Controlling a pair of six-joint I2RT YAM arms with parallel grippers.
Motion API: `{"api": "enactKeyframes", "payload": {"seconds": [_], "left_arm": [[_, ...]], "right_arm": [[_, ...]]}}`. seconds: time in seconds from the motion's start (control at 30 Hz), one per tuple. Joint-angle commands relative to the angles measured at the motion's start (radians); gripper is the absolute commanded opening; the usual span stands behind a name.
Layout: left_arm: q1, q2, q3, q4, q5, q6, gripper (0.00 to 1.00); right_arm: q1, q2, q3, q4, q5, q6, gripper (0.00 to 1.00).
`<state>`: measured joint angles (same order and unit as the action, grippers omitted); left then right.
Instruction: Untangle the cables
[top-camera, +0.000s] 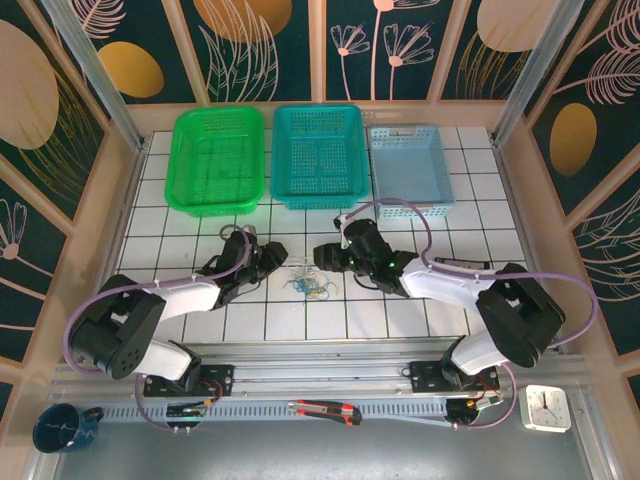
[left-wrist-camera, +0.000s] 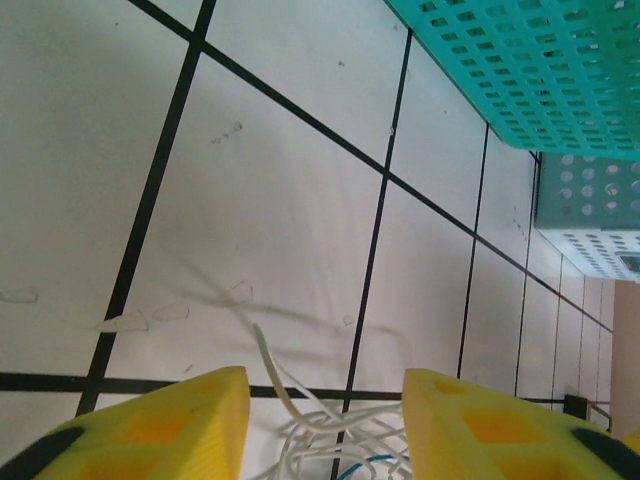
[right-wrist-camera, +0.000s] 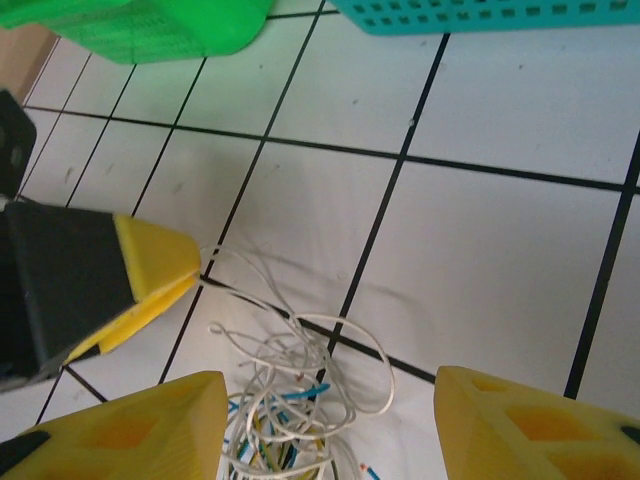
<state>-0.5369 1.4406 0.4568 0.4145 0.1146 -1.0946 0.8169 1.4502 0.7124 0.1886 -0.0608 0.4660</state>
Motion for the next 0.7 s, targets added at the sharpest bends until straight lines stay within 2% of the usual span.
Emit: {"api": "enactKeyframes", "payload": {"seconds": [0.0,0.1,0.37,0.67], "left_arm": [[-0.006,0.031,0.036,0.024,-0.013,-0.008,0.37],[-0.007,0.050,0.053,0.025,-0.006,0.003,0.30],[-0.006,0.043,0.108,-0.017,-0.009,0.053,0.00],[-0.006,-0.042,0.184,-0.050,-0.005,0.138,0.00]], "right_arm": [[-0.003,-0.039,-0.023,0.042,-0.031,0.020,0.57],[-0.003,-0.050,-0.031,0.044,-0.033,0.023,0.57],[-0.003,-0.054,-0.018,0.051,-0.042,0.032,0.57],[-0.019,-0.038,0.008,0.066,-0.037,0.039,0.57]]}}
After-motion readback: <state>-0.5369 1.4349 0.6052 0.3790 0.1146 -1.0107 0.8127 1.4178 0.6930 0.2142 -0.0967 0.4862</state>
